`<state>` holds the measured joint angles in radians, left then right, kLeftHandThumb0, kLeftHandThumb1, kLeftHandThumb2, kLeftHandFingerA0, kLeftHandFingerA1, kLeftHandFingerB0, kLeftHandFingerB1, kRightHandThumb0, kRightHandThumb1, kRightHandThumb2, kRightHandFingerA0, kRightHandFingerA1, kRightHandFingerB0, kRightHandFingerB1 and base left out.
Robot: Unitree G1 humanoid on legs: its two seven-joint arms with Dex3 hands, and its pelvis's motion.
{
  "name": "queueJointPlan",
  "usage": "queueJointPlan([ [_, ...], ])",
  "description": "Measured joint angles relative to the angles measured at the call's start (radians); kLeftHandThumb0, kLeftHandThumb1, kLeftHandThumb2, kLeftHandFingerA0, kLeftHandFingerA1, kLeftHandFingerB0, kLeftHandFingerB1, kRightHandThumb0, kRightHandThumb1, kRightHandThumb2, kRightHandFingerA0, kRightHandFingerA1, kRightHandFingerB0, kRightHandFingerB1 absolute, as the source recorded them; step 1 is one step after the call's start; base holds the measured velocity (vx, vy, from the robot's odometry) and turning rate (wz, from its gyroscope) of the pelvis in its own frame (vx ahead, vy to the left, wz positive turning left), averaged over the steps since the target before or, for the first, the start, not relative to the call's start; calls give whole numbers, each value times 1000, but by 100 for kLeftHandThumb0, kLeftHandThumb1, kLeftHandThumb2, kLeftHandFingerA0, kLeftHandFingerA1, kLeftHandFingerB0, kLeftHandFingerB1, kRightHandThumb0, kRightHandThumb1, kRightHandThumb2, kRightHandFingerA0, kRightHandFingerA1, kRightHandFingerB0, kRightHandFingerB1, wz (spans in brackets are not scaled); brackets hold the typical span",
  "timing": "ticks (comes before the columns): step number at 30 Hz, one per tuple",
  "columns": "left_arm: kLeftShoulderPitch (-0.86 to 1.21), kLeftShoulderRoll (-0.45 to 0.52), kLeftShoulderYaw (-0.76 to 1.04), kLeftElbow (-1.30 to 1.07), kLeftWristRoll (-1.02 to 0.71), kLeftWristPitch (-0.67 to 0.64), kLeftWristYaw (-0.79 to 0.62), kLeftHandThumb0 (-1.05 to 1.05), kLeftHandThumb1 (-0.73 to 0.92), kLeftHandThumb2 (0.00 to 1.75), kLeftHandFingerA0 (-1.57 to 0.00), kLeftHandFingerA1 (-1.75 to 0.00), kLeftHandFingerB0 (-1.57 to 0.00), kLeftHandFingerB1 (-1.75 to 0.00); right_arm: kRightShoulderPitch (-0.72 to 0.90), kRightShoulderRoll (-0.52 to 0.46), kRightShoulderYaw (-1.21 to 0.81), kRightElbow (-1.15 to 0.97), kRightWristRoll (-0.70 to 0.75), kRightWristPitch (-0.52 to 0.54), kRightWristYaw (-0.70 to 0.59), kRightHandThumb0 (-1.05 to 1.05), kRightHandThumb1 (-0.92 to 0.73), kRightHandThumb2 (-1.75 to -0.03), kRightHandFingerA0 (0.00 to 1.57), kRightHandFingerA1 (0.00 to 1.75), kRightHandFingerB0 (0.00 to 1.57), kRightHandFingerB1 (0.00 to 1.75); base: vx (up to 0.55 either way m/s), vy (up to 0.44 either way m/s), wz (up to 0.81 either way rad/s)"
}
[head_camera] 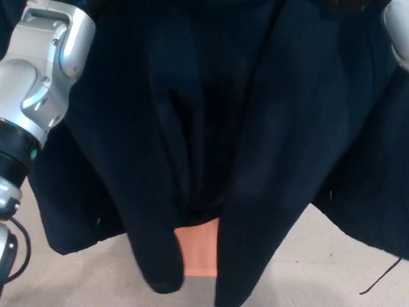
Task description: A person hands a coat to the robot and the robot grabs it with both hands and holds it while the person wears the coat.
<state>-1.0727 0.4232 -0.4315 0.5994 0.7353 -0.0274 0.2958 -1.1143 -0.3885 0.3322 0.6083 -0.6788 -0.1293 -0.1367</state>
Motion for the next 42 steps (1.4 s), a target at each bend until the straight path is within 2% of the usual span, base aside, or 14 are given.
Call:
queueJointPlan([
  [6, -64, -4, 13, 60, 1, -41, 74, -35, 86, 65, -93, -175, -62, -169, -54, 12, -38, 49, 0, -20, -55, -38, -90, -66, 87, 175, 62, 164, 0, 0, 0],
  [7, -74, -4, 14, 68, 1, -46, 82, -34, 85, 64, -92, -175, -61, -171, -63, 12, -41, 56, 0, -23, -60, -39, -86, -70, 83, 175, 61, 135, 0, 0, 0],
  [10, -136, -4, 18, 120, 2, -68, 119, -34, 85, 65, -93, -175, -63, -170, -127, 12, -55, 102, 0, -40, -82, -38, -85, -69, 83, 175, 63, 126, 0, 0, 0],
  [11, -155, -4, 19, 135, 3, -74, 129, -34, 86, 65, -93, -175, -60, -172, -149, 12, -59, 116, 0, -44, -88, -37, -89, -66, 86, 175, 59, 160, 0, 0, 0],
  [14, -242, -3, 24, 203, 5, -99, 162, -34, 87, 64, -90, -175, -55, -175, -242, 12, -71, 187, 0, -63, -109, -36, -89, -66, 89, 175, 65, 158, 0, 0, 0],
  [15, -270, -1, 25, 224, 5, -107, 173, -33, 74, 62, -91, -175, -74, -114, -274, 11, -74, 211, 0, -69, -115, -39, -87, -71, 89, 173, 73, 153, 0, 0, 0],
  [18, -346, 8, 27, 275, 7, -121, 195, -35, 56, 92, -123, -140, -79, -110, -354, 4, -75, 271, -2, -81, -131, -39, -86, -69, 114, 138, 90, 138, 0, 0, 0],
  [21, -445, 29, 30, 339, 9, -139, 225, -39, 64, 96, -126, -144, -81, -117, -447, -12, -75, 349, -4, -92, -146, -41, -83, -72, 95, 168, 80, 152, 0, 0, 0],
  [22, -477, 33, 30, 360, 10, -146, 233, -35, 81, 65, -96, -175, -66, -154, -477, -12, -75, 373, -5, -95, -149, -38, -83, -71, 93, 175, 73, 154, 0, 0, 0],
  [34, -849, 64, -2, 591, 42, -200, 271, -37, 81, 63, -93, -175, -63, -175, -842, -38, -44, 606, -29, -112, -163, -40, -85, -65, 86, 175, 61, 161, 0, 0, 0],
  [35, -868, 66, -4, 602, 44, -202, 271, -44, 57, 96, -121, -139, -76, -110, -862, -41, -39, 618, -31, -112, -163, -38, -82, -64, 86, 175, 65, 158, 0, 0, 0],
  [37, -937, 75, -15, 636, 50, -211, 271, -46, 54, 92, -123, -142, -82, -114, -938, -47, -31, 652, -34, -112, -163, -43, -80, -69, 87, 175, 73, 155, 0, 0, 0],
  [38, -955, 79, -18, 645, 51, -214, 271, -40, 69, 62, -92, -175, -70, -155, -958, -50, -29, 661, -36, -112, -163, -43, -81, -70, 87, 175, 74, 155, 0, 0, 0],
  [42, -1068, 112, -48, 688, 73, -244, 282, -47, 56, 91, -121, -143, -90, -121, -1082, -76, -11, 705, -49, -112, -161, -45, -81, -70, 86, 175, 70, 154, 0, 0, 0],
])
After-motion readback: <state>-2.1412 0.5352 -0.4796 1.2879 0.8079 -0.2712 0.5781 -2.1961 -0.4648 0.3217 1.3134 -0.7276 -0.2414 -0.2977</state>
